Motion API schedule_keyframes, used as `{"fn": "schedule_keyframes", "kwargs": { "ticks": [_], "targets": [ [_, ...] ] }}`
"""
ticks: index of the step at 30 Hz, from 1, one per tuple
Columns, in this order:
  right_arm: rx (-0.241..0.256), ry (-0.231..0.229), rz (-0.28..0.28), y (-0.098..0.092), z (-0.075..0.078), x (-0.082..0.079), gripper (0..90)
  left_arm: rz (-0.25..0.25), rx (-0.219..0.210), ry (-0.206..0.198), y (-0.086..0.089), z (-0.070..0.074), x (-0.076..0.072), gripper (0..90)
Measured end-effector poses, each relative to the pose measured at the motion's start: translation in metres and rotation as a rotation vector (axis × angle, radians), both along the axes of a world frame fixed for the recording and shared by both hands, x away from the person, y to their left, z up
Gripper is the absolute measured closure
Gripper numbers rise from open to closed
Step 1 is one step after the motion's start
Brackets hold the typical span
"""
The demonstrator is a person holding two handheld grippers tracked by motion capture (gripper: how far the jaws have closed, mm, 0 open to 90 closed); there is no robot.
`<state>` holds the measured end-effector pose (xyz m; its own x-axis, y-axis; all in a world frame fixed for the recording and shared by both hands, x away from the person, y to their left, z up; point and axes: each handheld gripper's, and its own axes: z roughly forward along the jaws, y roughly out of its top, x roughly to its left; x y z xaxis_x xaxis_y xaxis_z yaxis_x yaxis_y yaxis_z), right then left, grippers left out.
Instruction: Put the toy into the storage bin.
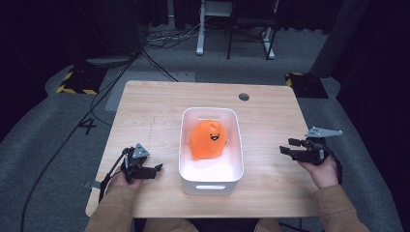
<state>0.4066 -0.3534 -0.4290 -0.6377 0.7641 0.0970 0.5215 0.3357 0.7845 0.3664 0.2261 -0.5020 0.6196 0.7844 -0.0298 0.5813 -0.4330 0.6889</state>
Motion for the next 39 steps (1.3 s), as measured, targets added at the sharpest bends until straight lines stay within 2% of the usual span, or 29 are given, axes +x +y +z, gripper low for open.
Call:
{"fn": "schedule_keyframes", "kwargs": {
  "ticks": [4, 9, 11, 16, 21, 23, 28, 31, 34, 36, 39],
  "targets": [
    [0.011, 0.001, 0.007, -0.002, -0.011, -0.004, 39.5, 0.0, 0.001, -0.002, 0.0, 0.0, 0.0, 22.4],
    [-0.016, 0.008, -0.004, -0.002, -0.027, -0.006, 39.7, 0.0, -0.001, 0.001, 0.0, 0.0, 0.0, 22.4],
    [-0.02, 0.035, -0.003, 0.002, -0.036, -0.007, 39.7, 0.0, -0.001, 0.0, 0.0, 0.0, 0.0, 22.4],
    [-0.047, 0.042, 0.013, 0.004, -0.045, -0.009, 40.0, -0.001, 0.002, -0.002, 0.0, 0.0, 0.0, 22.4],
    [-0.081, 0.085, 0.027, 0.007, -0.054, -0.011, 40.4, -0.001, 0.0, 0.001, 0.0, 0.0, 0.0, 22.4],
    [-0.079, 0.09, 0.029, 0.007, -0.057, -0.013, 40.5, 0.0, 0.0, 0.001, 0.0, 0.0, 0.0, 22.4],
    [-0.073, 0.084, 0.023, 0.01, -0.064, -0.016, 40.3, 0.0, -0.001, 0.002, 0.0, 0.0, 0.0, 22.3],
    [-0.087, 0.042, 0.03, 0.011, -0.067, -0.019, 40.2, 0.005, 0.002, -0.005, 0.0, 0.0, 0.0, 22.3],
    [-0.079, -0.011, 0.033, 0.011, -0.072, -0.023, 36.2, 0.005, 0.004, -0.008, 0.0, 0.0, 0.0, 22.3],
    [-0.107, -0.033, 0.036, 0.013, -0.073, -0.026, 33.6, 0.007, 0.006, -0.011, 0.0, 0.0, 0.0, 22.3],
    [-0.112, -0.029, 0.042, 0.014, -0.074, -0.026, 25.2, 0.008, 0.006, -0.01, 0.0, 0.0, 0.0, 22.3]
  ]
}}
